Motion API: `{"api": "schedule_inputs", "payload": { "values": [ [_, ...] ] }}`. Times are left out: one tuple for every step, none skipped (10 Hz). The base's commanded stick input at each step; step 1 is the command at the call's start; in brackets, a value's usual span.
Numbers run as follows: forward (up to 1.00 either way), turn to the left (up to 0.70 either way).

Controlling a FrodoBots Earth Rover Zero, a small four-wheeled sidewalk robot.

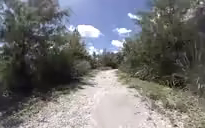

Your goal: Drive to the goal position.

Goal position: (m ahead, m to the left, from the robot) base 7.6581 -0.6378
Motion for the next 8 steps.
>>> {"api": "schedule_inputs", "payload": {
  "values": [
    [0.7,0.0],
    [0.7,0.0],
    [0.7,0.0],
    [0.7,0.0],
    [0.7,0.0],
    [0.7,0.0],
    [0.7,0.0],
    [0.7,0.0]
  ]
}}
